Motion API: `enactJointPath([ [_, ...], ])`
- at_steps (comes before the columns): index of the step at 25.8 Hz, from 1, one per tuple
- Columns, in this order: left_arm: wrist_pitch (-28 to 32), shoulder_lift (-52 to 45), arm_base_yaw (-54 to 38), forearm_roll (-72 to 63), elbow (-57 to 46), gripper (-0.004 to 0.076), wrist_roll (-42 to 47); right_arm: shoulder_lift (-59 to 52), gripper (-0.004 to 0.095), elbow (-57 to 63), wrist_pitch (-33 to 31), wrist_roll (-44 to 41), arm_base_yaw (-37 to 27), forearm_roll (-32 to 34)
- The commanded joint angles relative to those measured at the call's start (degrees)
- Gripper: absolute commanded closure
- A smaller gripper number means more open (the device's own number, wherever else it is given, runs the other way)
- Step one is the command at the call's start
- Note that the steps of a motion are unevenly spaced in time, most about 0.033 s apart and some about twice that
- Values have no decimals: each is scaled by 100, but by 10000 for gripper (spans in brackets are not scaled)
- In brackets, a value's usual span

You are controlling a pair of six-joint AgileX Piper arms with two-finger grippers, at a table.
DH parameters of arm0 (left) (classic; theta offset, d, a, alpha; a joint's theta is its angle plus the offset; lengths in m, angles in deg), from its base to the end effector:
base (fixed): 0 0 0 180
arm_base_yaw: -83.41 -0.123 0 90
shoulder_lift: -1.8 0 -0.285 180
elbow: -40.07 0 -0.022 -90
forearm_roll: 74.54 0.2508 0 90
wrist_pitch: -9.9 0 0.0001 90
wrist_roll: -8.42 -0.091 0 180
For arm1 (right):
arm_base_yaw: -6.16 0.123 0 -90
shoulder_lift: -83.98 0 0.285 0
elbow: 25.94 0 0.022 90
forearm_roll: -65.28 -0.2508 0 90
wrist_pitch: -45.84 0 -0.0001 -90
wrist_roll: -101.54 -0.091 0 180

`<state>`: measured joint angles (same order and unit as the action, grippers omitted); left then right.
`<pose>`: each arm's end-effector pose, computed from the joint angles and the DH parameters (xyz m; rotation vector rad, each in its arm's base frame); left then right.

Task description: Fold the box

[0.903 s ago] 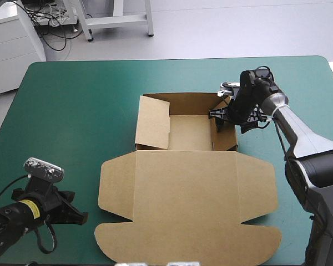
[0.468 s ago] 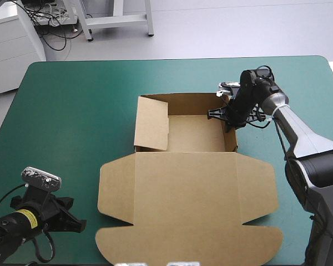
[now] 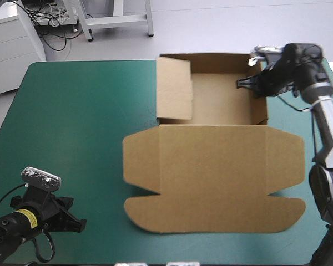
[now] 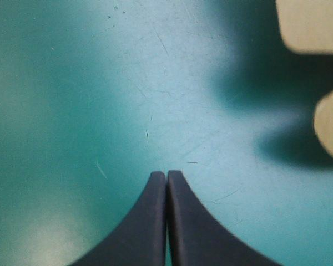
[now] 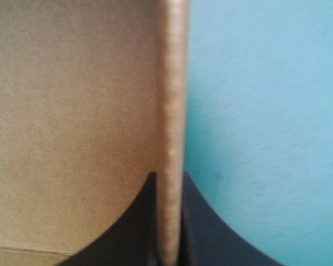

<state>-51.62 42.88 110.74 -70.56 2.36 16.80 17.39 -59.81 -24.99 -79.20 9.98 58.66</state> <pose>0.0780 -0.0340 0.3107 0.4175 2.4188 -0.1863 0.3991 0.0366 0.3731 -0.0586 2.6234 0.1840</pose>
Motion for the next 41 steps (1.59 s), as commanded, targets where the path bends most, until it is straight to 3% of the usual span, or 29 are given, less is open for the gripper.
enactJointPath([
  [1, 296, 14, 30, 16, 147, 756, 58, -483, 930, -553, -65, 116, -843, 219],
  [8, 310, 14, 30, -8, 147, 756, 58, -364, 931, -650, -9, 340, -2284, 207],
  [14, 310, 14, 30, -8, 147, 756, 58, 37, 931, -650, 90, 588, -3042, 207],
  [27, 287, 14, 30, -8, 147, 756, 58, 1068, 927, -650, 90, 689, -3313, 232],
  [29, 287, 14, 30, -17, 147, 756, 58, 1106, 878, -650, 134, 925, -3313, 193],
  [31, 287, 14, 30, -89, 147, 756, 58, 1128, 748, -650, 121, 991, -3313, 155],
  [32, 265, 14, 30, -146, 147, 756, 58, 1128, 579, -650, 99, 1036, -3313, 142],
  [33, 257, 14, 30, -177, 147, 756, 58, 1128, 524, -650, 99, 1036, -3313, 155],
  [34, 213, 14, 30, -235, 147, 756, 58, 1128, 349, -650, 100, 1036, -3313, 188],
  [36, 110, 14, 30, -306, 147, 756, 58, 1128, 157, -650, 100, 1012, -3313, 204],
  [38, -40, 14, 30, -306, 147, 756, 58, 1128, 36, -650, 1, 1012, -3313, 203],
  [41, -79, 14, 30, -318, 147, 756, 58, 1093, 27, -650, -56, 969, -3313, 203],
])
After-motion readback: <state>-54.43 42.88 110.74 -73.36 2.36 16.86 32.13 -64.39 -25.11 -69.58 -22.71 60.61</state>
